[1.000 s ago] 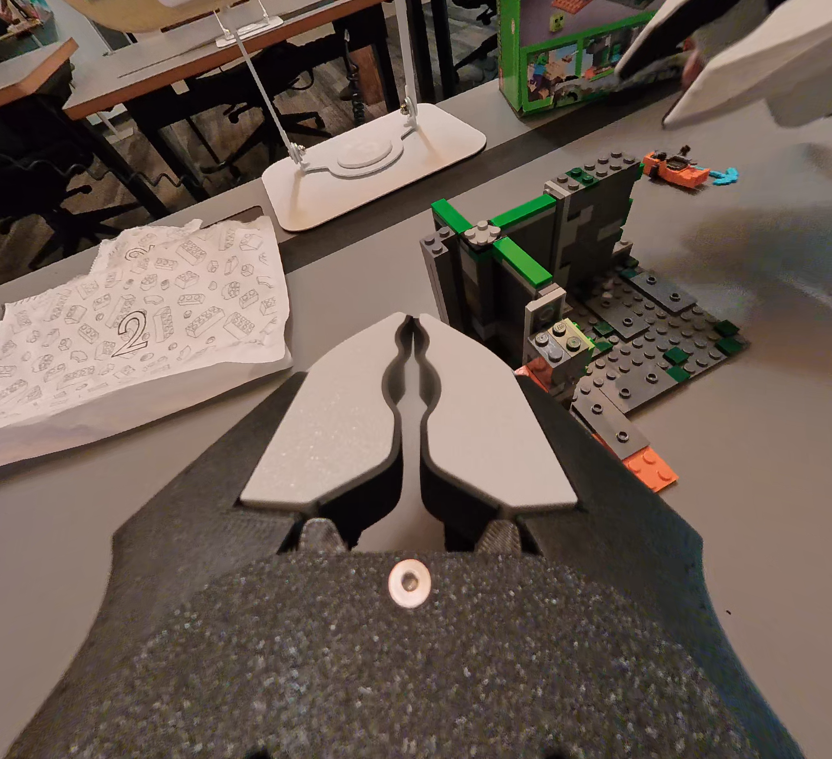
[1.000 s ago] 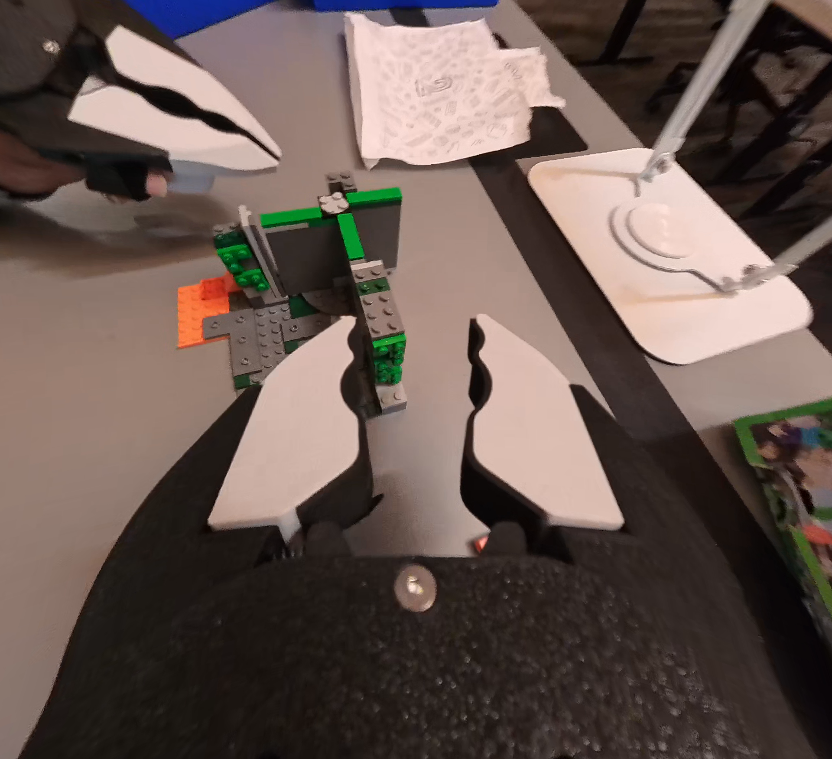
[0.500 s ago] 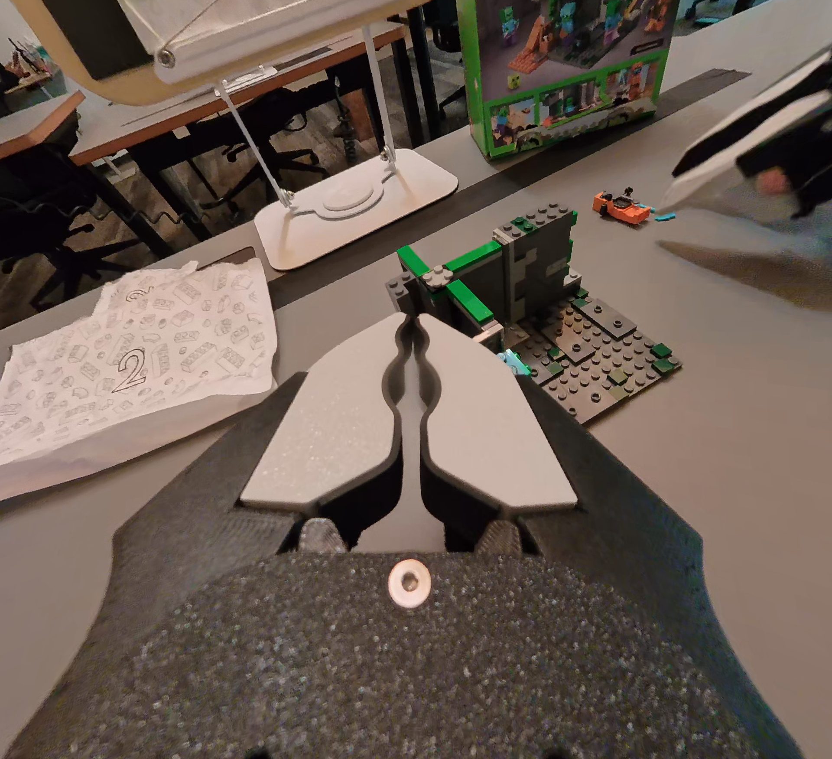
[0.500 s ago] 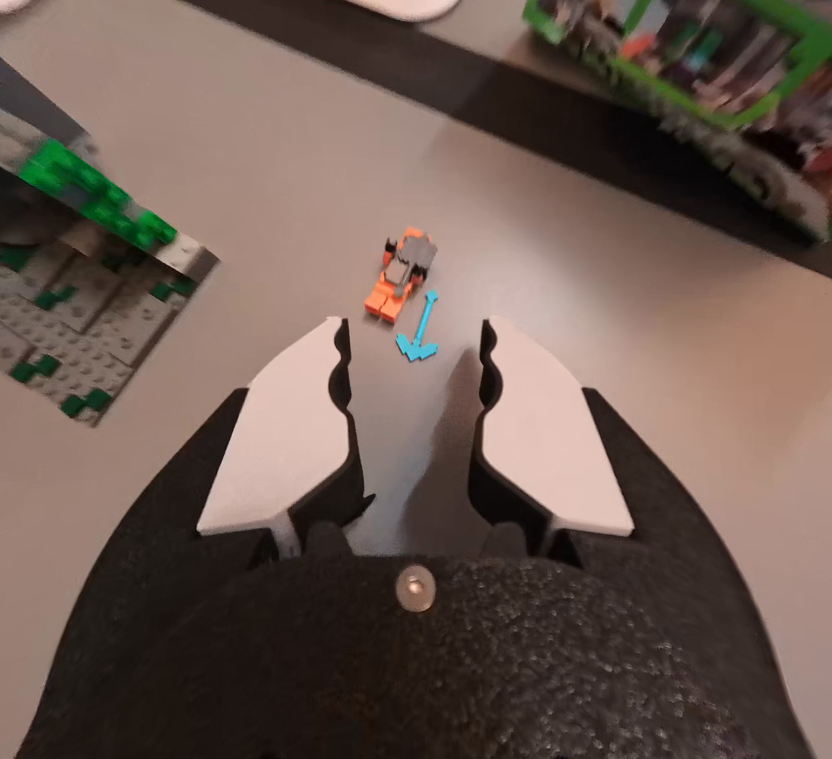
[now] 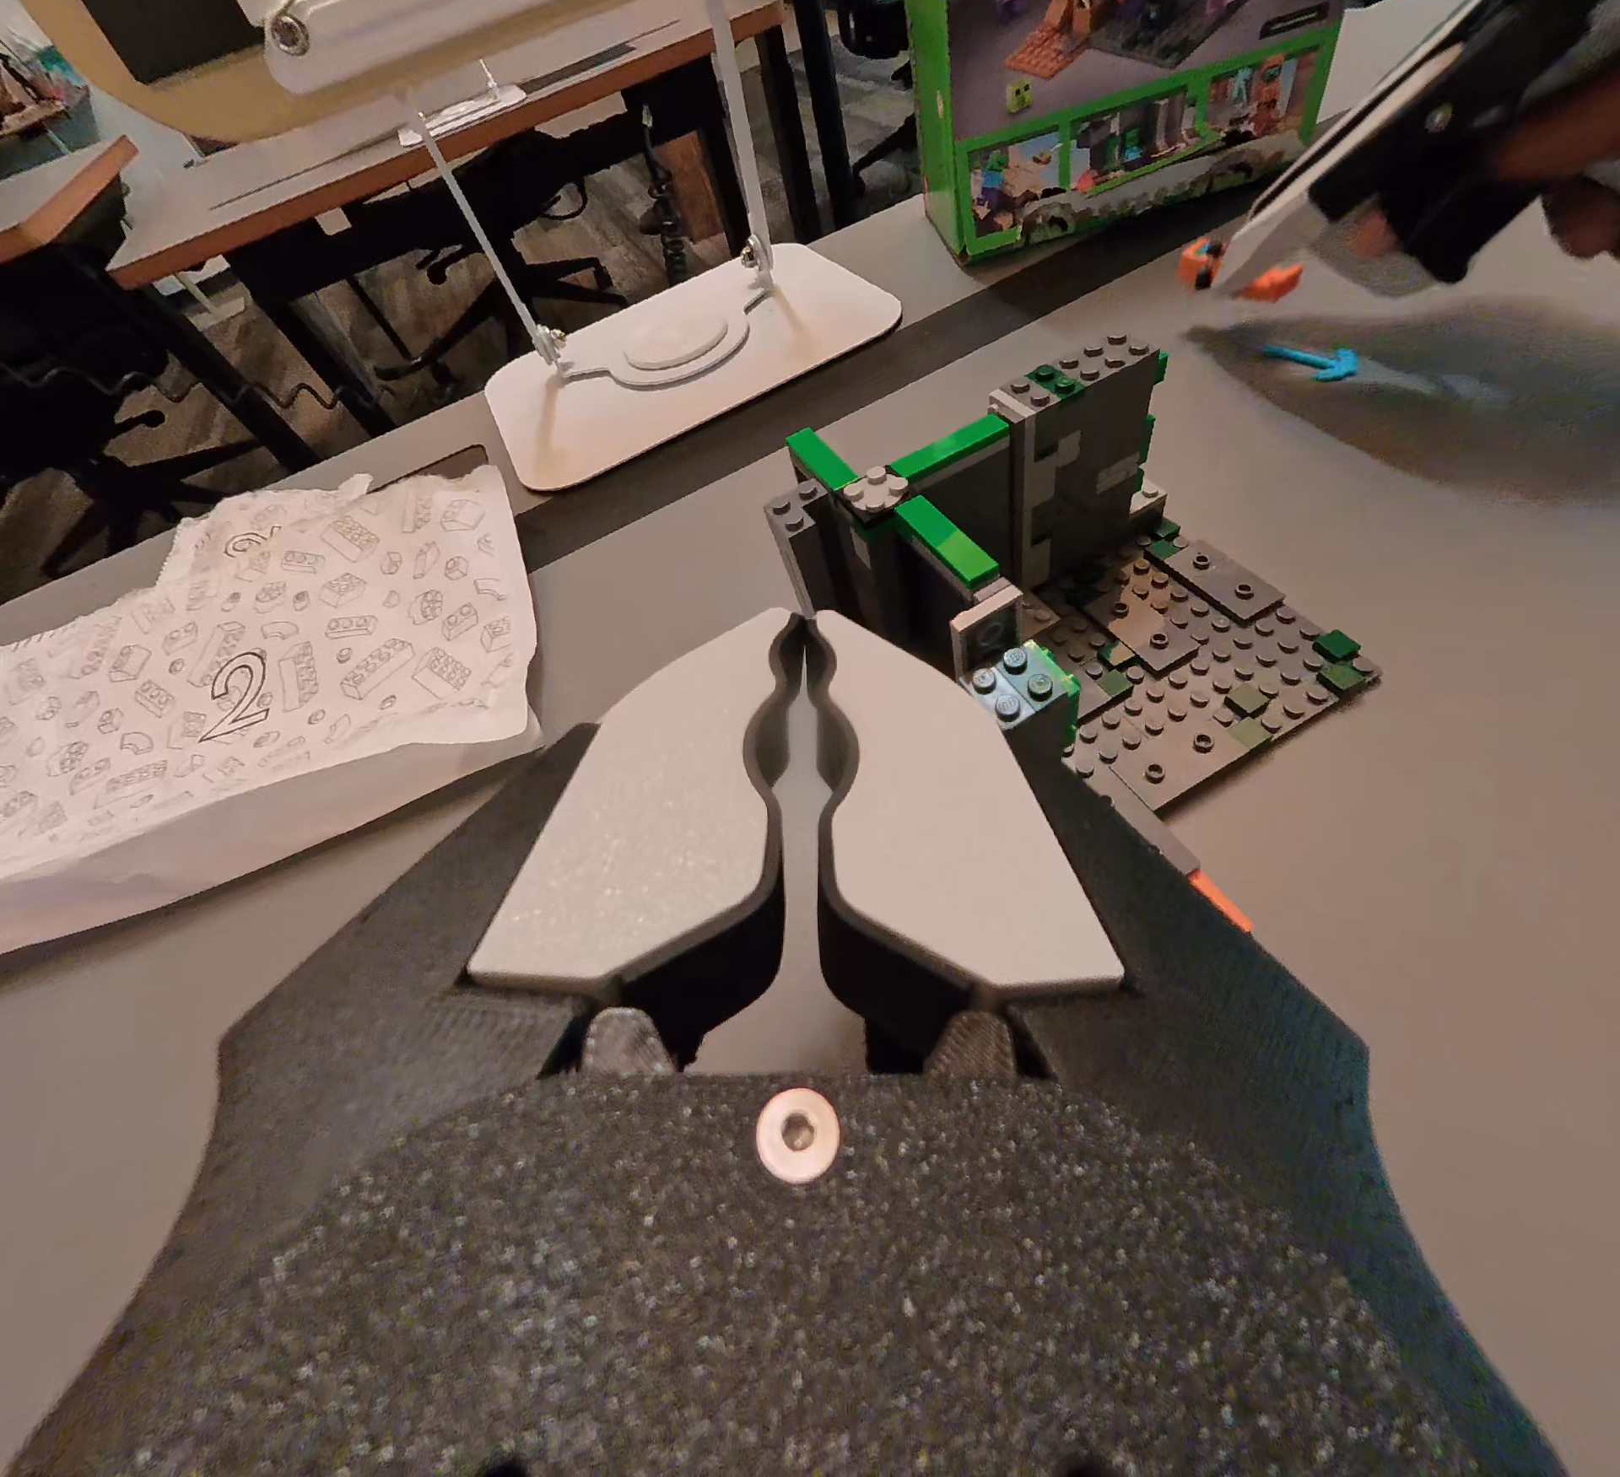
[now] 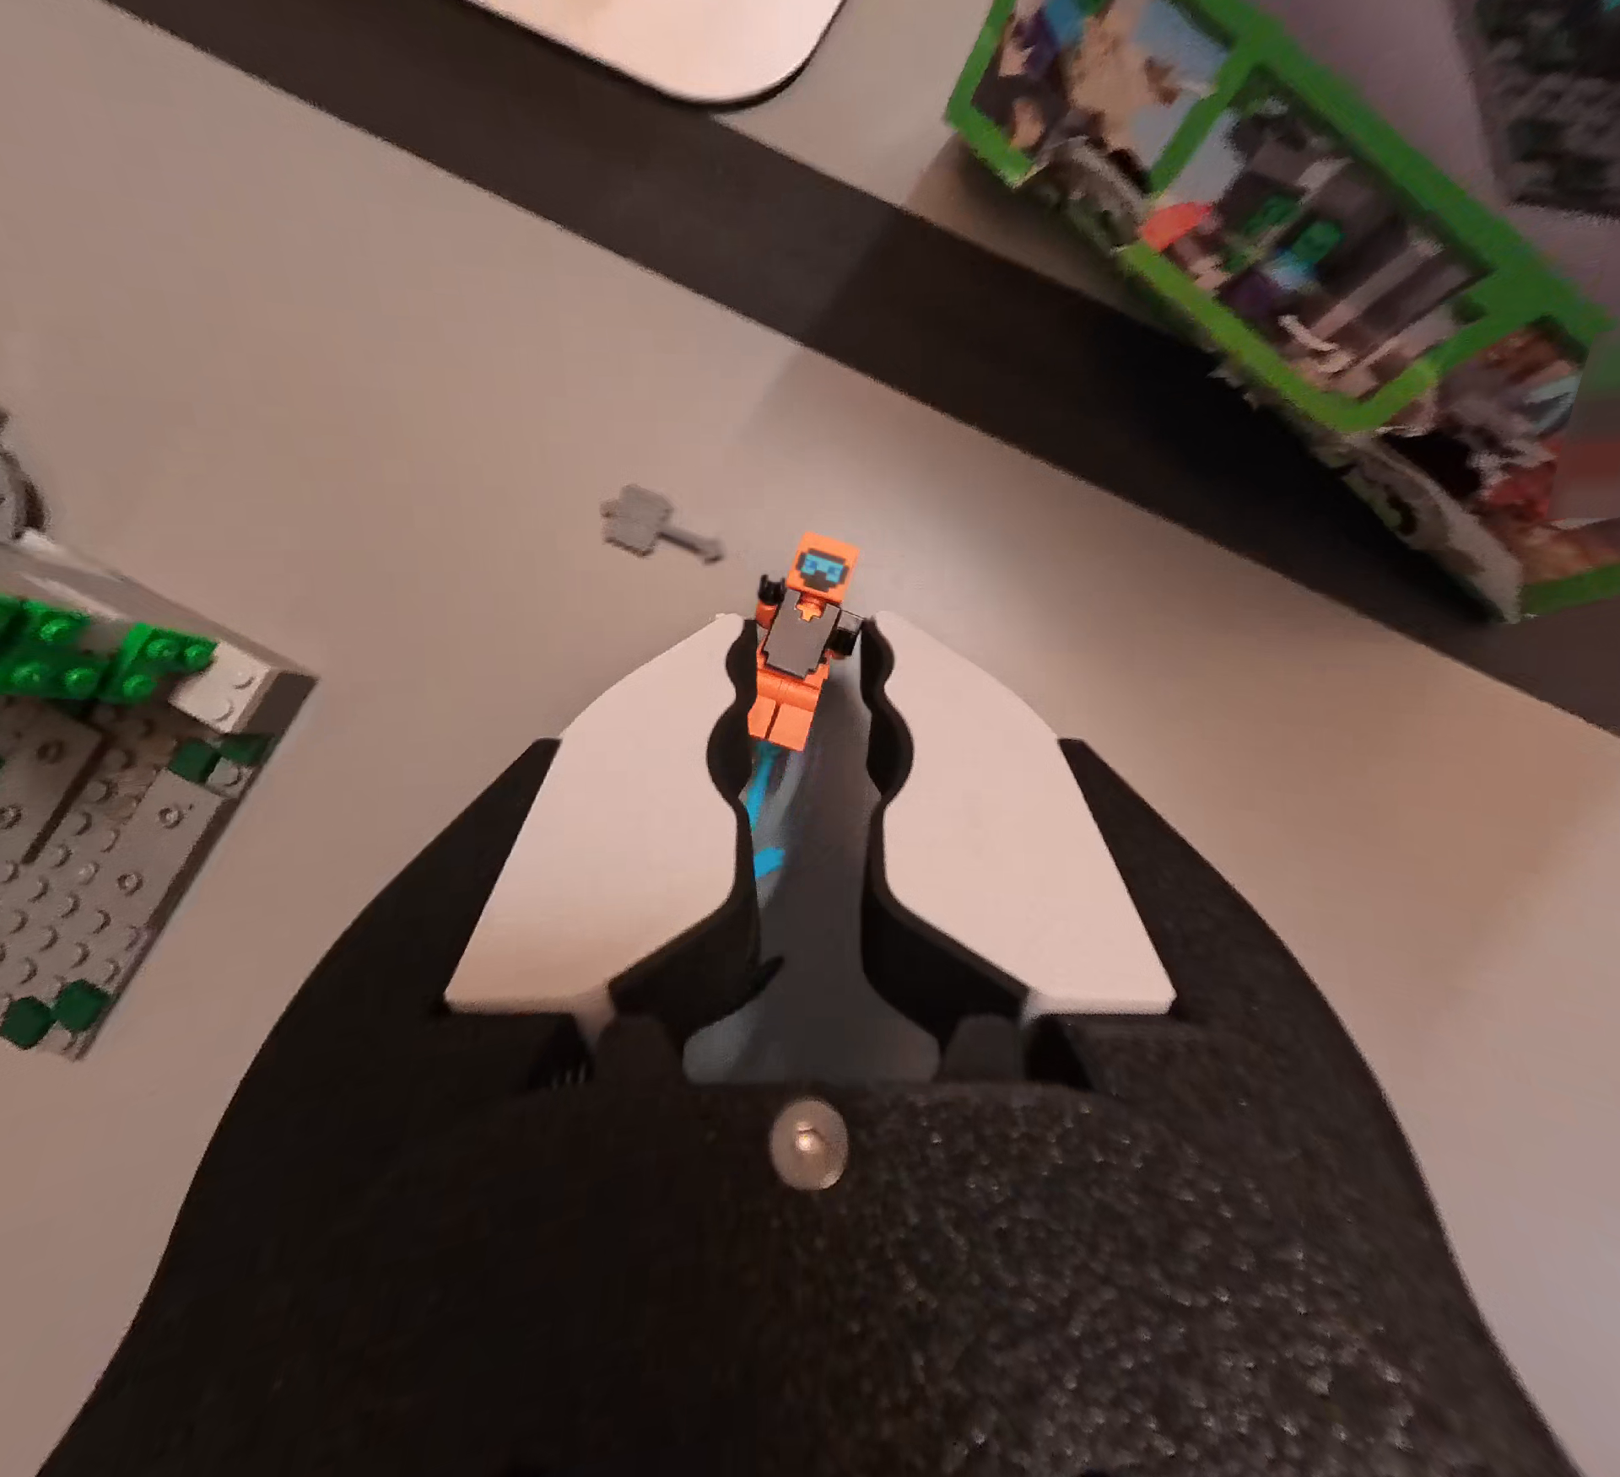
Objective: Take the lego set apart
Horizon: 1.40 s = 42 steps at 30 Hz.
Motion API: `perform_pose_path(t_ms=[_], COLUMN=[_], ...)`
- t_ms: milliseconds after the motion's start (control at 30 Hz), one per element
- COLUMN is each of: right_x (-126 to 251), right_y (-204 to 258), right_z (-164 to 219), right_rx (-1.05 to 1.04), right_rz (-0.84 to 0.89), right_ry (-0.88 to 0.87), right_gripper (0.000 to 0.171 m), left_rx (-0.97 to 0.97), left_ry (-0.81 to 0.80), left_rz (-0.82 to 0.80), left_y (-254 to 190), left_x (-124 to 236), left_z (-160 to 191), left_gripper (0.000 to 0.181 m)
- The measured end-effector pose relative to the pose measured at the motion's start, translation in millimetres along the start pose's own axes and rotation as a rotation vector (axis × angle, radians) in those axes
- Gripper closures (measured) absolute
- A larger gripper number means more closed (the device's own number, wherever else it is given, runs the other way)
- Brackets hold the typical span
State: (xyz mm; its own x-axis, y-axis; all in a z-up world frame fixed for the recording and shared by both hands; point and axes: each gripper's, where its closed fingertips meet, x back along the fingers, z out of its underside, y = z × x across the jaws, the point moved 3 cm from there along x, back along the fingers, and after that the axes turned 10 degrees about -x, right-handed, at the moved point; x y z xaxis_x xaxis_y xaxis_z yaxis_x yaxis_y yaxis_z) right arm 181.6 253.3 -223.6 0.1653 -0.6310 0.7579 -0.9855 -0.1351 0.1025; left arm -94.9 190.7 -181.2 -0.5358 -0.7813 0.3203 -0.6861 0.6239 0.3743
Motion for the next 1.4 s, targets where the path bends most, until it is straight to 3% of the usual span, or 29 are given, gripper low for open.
perform_pose_path(t_ms=[267, 400, 467, 633, 700, 833, 1000, 1100, 1267, 1400], right_x=[-2, -7, -8, 15, 21, 14, 8, 7, 8, 21], right_y=[-69, -80, -81, -57, -31, -5, 3, 11, 7, -13], right_z=[-7, -7, -5, -8, 5, 39, 43, 44, 43, 20], right_rx=[-0.051, -0.003, 0.012, 0.026, 0.067, 0.104, 0.071, 0.091, 0.089, 0.021], right_rz=[0.104, 0.107, 0.109, 0.037, -0.032, -0.058, -0.078, -0.080, -0.061, -0.035], right_ry=[0.033, 0.011, 0.017, -0.059, -0.024, 0.083, 0.064, 0.058, 0.064, -0.041], right_gripper=[0.149, 0.147, 0.135, 0.134, 0.141, 0.138, 0.146, 0.168, 0.169, 0.169], left_rx=[-0.008, -0.010, -0.012, -0.010, -0.009, -0.012, -0.017, -0.013, -0.016, -0.012], left_ry=[0.003, 0.008, 0.010, 0.012, 0.012, 0.013, 0.011, 0.016, 0.015, 0.016], left_rz=[0.004, 0.006, 0.006, 0.008, 0.011, 0.021, 0.018, 0.016, 0.012, 0.009], left_y=[-1, -1, -2, -1, -2, -5, -5, -3, -3, -3], left_x=[-1, -2, -2, -3, -3, -4, -2, -2, -1, -1], left_z=[2, 3, 4, 5, 5, 5, 3, 5, 4, 4], left_gripper=[0.181, 0.181, 0.181, 0.181, 0.181, 0.181, 0.181, 0.181, 0.181, 0.181])
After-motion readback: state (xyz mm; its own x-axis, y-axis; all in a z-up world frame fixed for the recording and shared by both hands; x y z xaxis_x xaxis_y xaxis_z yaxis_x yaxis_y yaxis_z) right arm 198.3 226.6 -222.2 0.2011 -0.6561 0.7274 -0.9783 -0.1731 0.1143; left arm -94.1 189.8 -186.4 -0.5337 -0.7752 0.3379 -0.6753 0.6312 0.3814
